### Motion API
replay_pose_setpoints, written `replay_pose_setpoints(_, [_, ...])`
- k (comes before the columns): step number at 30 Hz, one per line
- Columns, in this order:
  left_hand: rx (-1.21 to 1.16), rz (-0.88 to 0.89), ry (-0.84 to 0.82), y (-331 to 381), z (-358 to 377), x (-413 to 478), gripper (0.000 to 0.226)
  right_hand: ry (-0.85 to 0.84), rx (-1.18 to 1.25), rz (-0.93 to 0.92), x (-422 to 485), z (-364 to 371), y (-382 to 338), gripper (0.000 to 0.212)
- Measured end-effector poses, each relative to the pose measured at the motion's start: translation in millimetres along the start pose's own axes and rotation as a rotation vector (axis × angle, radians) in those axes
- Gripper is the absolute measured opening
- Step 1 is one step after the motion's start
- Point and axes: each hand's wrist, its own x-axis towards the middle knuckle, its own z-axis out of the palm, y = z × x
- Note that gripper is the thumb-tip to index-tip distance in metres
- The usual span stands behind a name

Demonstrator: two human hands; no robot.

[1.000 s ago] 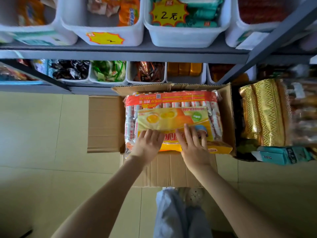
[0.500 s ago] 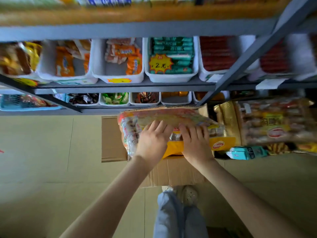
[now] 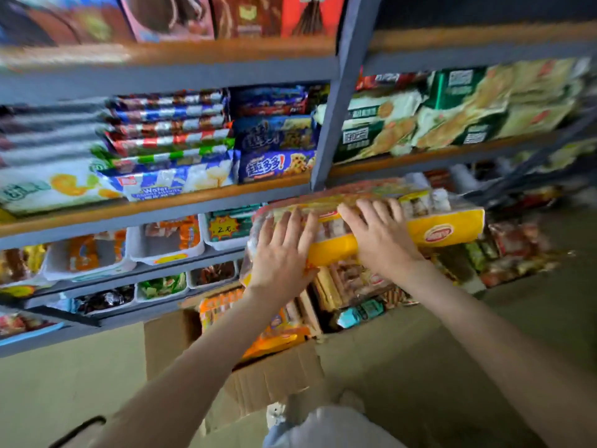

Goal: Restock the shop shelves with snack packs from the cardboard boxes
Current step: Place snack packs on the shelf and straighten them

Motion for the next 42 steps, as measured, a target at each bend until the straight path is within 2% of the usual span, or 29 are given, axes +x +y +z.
replay_pose_setpoints(6, [0.024, 0.124, 0.188, 61, -55, 79, 0.111, 0.144, -0.118, 0.100, -7, -58, 96, 0.058])
replay_pose_setpoints(12, [0.077, 0.249, 0.481, 122, -105, 157, 0.097, 0.330, -0.156, 0.176, -19, -103, 209, 0.068])
replay_pose_setpoints(19, [0.184, 0.254, 0.861, 191, -192, 243, 0.078, 0.667, -0.265, 0.141, -6, -178, 330, 0.063])
replay_pose_setpoints(24, [0.336, 0.257, 1.081, 208, -248, 269, 0.080, 0.970, -0.350, 0.047, 10, -222, 374, 0.040])
replay_pose_setpoints(26, [0.376, 0.282, 1.167, 206, -268, 275, 0.065, 1.069, -0.377, 0.035, 20, -237, 381, 0.046])
replay_pose_setpoints(28, [0.427, 0.300, 1.235, 198, -287, 284, 0.062, 1.150, -0.404, 0.029, 36, -248, 387, 0.056])
replay_pose_setpoints(31, [0.509, 0.274, 1.280, 179, -308, 304, 0.065, 1.221, -0.417, 0.026, 71, -259, 394, 0.061])
replay_pose_setpoints(34, [0.559, 0.227, 1.237, 156, -322, 328, 0.067, 1.227, -0.390, 0.021, 115, -264, 399, 0.063])
replay_pose_setpoints(39, [0.628, 0.174, 1.150, 116, -337, 361, 0.075, 1.137, -0.265, 0.035, 175, -265, 399, 0.071])
replay_pose_setpoints(42, [0.669, 0.129, 1.081, 101, -349, 375, 0.081, 1.067, -0.192, 0.011, 204, -271, 400, 0.067])
